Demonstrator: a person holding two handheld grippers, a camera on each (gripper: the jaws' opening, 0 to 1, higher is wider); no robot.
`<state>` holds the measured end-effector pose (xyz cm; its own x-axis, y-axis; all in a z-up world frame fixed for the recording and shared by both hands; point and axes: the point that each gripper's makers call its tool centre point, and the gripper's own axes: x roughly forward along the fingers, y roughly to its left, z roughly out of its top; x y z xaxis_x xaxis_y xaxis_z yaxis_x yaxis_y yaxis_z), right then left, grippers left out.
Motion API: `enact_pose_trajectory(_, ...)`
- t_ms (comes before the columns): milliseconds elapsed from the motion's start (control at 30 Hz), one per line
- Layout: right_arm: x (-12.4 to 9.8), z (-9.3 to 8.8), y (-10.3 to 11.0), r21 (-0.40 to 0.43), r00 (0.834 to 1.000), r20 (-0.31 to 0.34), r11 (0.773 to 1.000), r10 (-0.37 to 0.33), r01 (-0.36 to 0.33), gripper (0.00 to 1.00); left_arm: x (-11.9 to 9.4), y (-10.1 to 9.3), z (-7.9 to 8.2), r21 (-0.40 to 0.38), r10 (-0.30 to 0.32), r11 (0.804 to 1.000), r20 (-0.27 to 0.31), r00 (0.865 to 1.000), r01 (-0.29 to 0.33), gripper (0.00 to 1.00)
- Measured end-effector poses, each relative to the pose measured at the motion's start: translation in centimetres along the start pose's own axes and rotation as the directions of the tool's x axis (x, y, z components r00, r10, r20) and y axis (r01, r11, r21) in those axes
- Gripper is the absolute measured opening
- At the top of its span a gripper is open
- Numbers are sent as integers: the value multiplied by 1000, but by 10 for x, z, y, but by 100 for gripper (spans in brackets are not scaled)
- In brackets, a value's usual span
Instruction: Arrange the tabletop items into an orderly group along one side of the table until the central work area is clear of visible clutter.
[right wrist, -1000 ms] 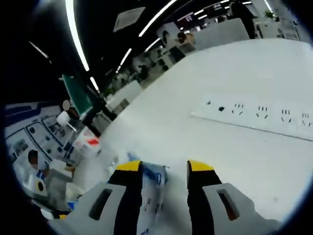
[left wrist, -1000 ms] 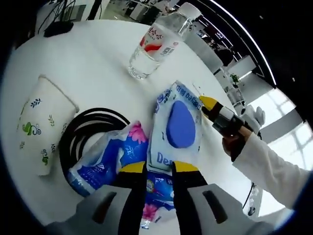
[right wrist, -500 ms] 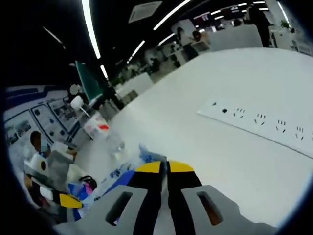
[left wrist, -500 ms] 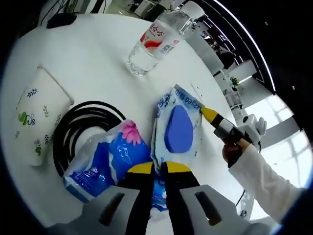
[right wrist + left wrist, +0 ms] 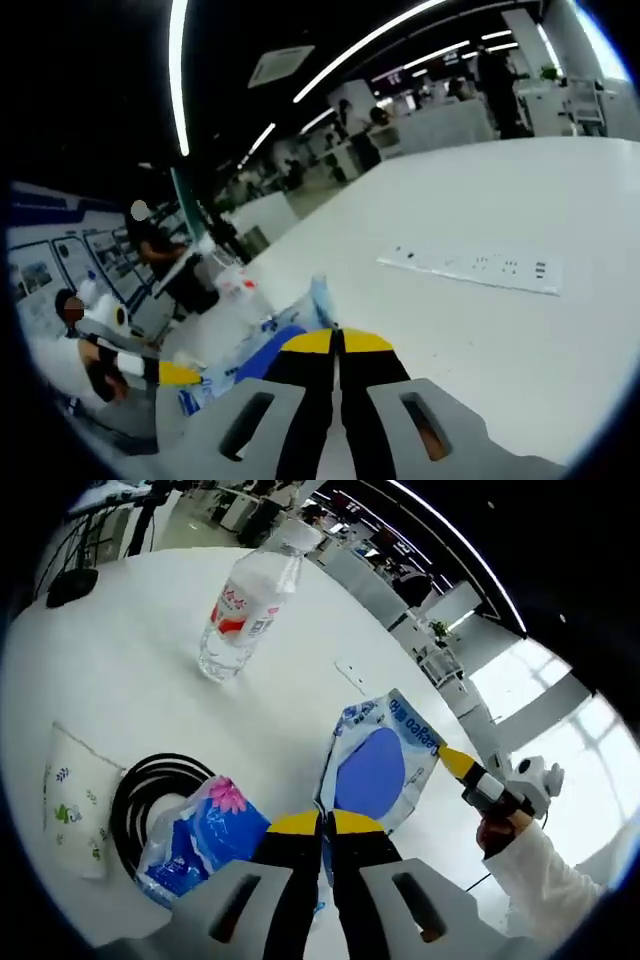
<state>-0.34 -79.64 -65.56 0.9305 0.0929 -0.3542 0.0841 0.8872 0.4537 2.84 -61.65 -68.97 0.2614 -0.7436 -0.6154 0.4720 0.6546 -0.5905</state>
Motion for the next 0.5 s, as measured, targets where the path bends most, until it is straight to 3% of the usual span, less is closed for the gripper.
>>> enact_pose_trajectory(67,-17,-1,0,8,1000,19,1000,-24,24,0,1,-10,2,39,-38,999,-18,999,39,0)
enact_pose_trajectory(233,-71,-22,-10,154,991,57,982,-120,111,0,8,-29,11,98,-93,990,-40,995,97,0)
enact_pose_trajectory(500,-123,-59,-9,251,975,67,949,-213,190,0,30,-59,14,204,-144,965,-105,984,163,0)
